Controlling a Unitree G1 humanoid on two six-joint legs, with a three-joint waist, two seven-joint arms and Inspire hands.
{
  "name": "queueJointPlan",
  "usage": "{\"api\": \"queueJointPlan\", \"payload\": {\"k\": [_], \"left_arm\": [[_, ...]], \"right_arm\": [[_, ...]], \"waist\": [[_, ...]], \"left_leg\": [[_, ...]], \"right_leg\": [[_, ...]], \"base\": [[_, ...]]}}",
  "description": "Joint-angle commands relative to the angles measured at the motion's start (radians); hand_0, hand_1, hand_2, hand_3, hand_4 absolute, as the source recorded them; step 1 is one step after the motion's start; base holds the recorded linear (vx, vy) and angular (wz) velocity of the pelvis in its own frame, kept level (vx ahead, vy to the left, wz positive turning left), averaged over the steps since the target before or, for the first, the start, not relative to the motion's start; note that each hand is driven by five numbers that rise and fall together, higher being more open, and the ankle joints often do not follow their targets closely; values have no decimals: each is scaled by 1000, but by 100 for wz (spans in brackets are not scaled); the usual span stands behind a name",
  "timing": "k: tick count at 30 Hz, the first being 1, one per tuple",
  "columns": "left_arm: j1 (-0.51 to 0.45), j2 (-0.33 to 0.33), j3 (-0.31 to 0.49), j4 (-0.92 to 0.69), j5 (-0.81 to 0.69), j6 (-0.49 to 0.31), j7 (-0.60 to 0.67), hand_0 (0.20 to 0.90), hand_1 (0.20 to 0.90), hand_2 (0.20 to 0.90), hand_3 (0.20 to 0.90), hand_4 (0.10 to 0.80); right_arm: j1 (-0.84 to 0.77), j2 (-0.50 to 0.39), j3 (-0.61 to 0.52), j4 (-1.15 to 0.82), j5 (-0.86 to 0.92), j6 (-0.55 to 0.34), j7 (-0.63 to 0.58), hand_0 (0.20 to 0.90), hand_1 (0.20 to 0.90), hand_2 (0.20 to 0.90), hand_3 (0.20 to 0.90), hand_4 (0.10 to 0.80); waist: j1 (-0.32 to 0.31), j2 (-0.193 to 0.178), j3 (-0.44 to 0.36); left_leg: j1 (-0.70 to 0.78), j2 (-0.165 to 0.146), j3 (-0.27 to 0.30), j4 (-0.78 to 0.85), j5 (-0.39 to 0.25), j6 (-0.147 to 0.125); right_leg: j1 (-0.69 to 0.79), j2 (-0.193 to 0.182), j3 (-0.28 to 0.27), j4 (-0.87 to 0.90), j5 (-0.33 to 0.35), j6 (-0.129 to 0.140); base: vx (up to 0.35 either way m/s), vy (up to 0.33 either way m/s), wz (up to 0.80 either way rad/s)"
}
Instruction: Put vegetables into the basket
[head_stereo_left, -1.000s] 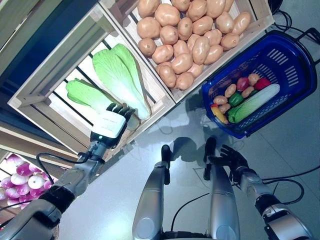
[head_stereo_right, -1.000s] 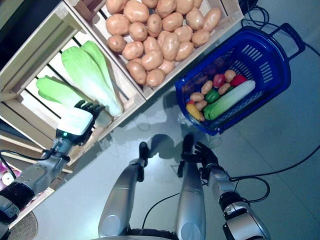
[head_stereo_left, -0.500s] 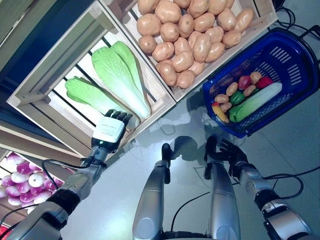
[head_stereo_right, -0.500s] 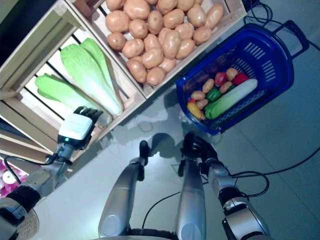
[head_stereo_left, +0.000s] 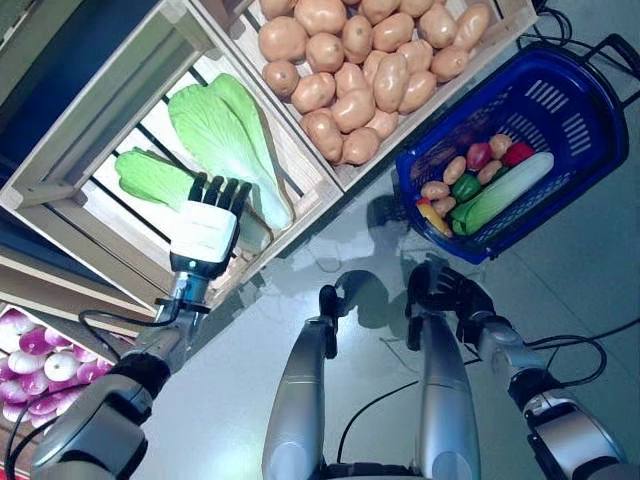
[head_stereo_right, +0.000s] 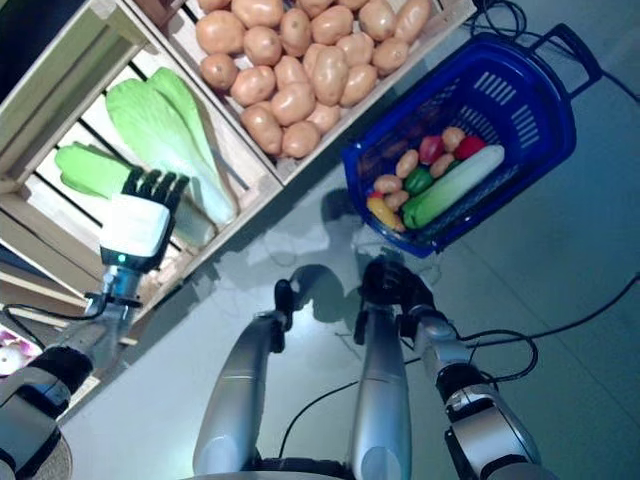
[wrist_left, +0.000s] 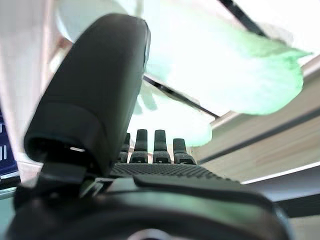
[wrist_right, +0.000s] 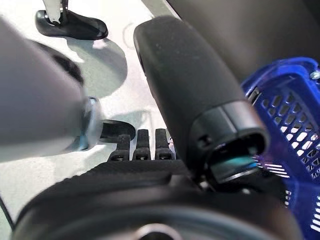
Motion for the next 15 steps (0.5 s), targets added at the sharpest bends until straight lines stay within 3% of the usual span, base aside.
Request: {"api": "queueJointPlan", "payload": {"k": [1, 15], "left_arm": [[-24, 45, 89, 18, 22, 11, 80, 900, 900, 900, 900, 800], [-91, 50, 27, 79, -34, -17, -43, 900, 900, 900, 900, 800]], "right_arm": [[43, -59, 40, -91, 21, -5, -2, 900, 900, 900, 900, 800], [36, -90, 48, -118, 13, 1, -16, 900, 900, 900, 900, 800]], "waist": [[-9, -7, -3], [-28, -17, -3]], "left_leg": [[-63, -16, 36, 3, 46, -14], [-87, -20, 39, 35, 31, -13]], "right_leg": [[23, 10, -16, 174, -142, -8], [-7, 23, 2, 192, -133, 0]], "base": [[1, 23, -5], [4, 6, 0]]}}
